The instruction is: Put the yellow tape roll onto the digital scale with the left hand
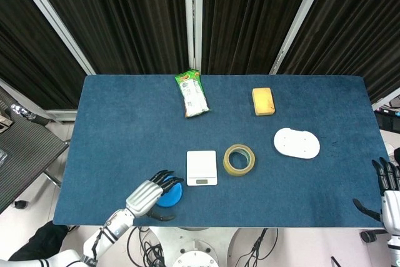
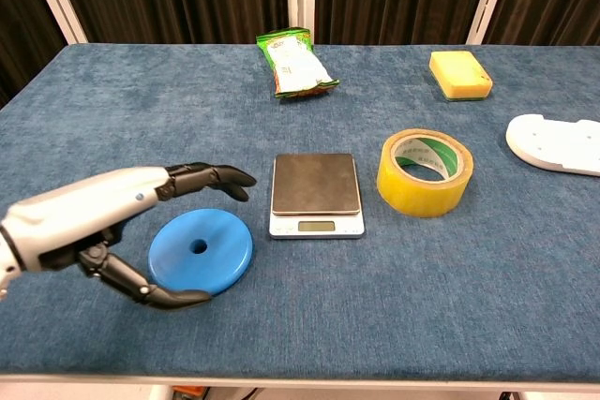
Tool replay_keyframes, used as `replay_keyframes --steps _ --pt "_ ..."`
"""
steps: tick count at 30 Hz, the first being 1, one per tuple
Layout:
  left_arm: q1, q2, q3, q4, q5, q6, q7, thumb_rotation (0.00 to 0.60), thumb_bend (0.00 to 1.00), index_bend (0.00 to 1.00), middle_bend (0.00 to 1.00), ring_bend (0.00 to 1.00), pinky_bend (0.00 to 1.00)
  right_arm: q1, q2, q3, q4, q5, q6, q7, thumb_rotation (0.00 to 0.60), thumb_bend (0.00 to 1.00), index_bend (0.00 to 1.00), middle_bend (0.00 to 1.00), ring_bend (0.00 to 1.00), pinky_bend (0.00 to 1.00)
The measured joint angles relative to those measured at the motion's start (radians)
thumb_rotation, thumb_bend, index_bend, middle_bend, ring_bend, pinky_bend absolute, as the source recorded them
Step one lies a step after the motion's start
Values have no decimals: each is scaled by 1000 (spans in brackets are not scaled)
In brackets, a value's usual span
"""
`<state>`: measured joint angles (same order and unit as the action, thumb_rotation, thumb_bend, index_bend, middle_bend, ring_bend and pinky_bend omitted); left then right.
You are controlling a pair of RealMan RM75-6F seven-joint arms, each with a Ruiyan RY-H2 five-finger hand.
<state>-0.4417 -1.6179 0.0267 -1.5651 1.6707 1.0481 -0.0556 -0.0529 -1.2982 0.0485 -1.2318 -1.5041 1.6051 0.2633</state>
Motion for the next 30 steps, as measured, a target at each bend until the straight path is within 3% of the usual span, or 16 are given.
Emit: replay_keyframes --steps 15,30 --pt "-47 -128 4 142 -20 -3 -62 425 203 85 189 0 0 1 -1 4 13 9 -23 16 600 44 0 0 0 0" --pt "-72 -160 7 187 -50 2 -61 422 203 85 191 0 0 6 -11 7 37 12 -45 42 600 46 0 0 0 0"
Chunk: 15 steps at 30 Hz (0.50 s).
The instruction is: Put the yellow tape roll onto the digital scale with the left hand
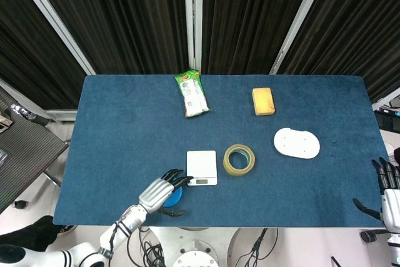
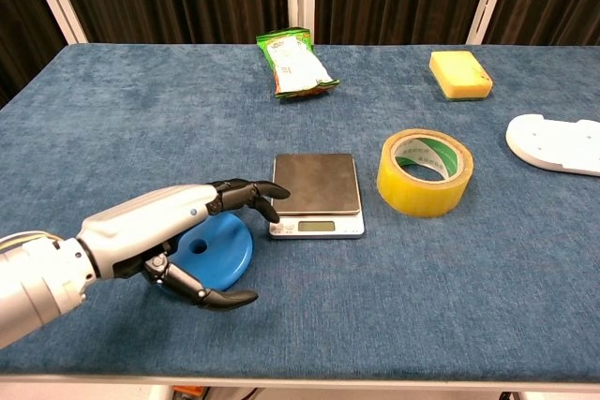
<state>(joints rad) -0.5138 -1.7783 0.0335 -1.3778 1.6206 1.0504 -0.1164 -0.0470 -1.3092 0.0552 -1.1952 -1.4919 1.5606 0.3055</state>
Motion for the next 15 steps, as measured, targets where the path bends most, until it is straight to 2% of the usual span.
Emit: replay_keyframes --steps 15 --pt "-13 -7 12 8 -33 -19 24 424 204 85 196 0 0 1 -3 2 5 9 -17 3 600 48 0 0 0 0"
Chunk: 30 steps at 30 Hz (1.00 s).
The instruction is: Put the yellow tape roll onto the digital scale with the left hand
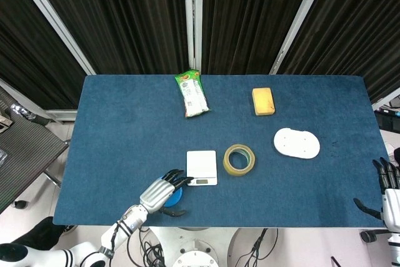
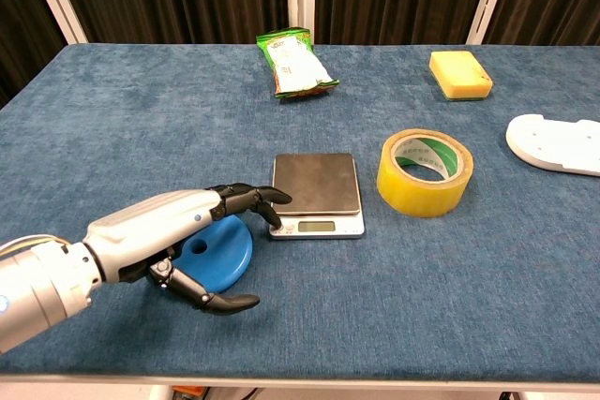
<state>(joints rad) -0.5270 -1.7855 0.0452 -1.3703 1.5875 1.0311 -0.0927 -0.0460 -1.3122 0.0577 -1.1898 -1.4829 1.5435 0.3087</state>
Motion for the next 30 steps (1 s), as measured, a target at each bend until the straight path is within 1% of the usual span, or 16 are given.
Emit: replay_keyframes --steps 9,17,23,28,30 --pt "3 -23 25 40 5 0 23 426 207 85 209 0 0 1 -5 0 2 6 -13 2 600 51 0 0 0 0" --pt "-1 -31 29 47 12 8 33 425 206 85 207 0 0 0 -9 1 12 11 -19 14 600 51 0 0 0 0" --pt "-5 -10 15 10 33 52 28 425 204 85 184 0 0 1 -11 1 19 10 -21 24 600 51 0 0 0 0" --pt "-11 34 -10 -54 52 101 -10 426 204 85 163 0 0 1 -14 0 25 5 -19 32 600 51 0 0 0 0" --pt "-16 58 -27 -79 58 122 -27 447 204 85 152 0 0 1 -16 -1 28 3 -17 34 600 52 0 0 0 0"
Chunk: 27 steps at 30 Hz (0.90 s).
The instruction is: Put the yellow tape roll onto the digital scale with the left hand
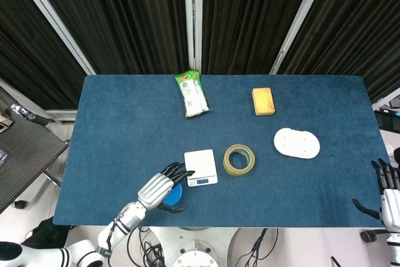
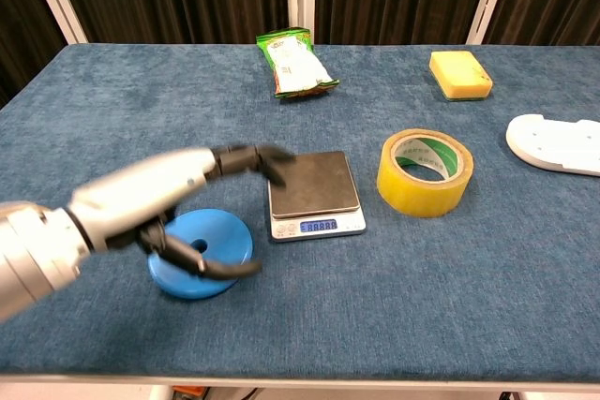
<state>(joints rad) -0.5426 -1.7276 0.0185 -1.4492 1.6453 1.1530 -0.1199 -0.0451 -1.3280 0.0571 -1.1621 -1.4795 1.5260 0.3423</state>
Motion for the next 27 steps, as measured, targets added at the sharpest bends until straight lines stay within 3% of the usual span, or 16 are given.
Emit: replay_keyframes --steps 7,17,27 --pt "-39 39 -54 -43 -17 -19 3 599 205 85 127 0 0 -5 2 3 -2 -8 26 4 600 53 0 0 0 0" --pt "-182 28 -146 -64 -114 -221 35 600 134 68 101 0 8 -34 23 15 -22 -32 125 36 600 53 0 0 0 0" --pt "-324 -122 -242 80 -220 -331 107 600 119 64 89 0 10 -51 36 14 -23 -47 159 69 600 54 0 0 0 0"
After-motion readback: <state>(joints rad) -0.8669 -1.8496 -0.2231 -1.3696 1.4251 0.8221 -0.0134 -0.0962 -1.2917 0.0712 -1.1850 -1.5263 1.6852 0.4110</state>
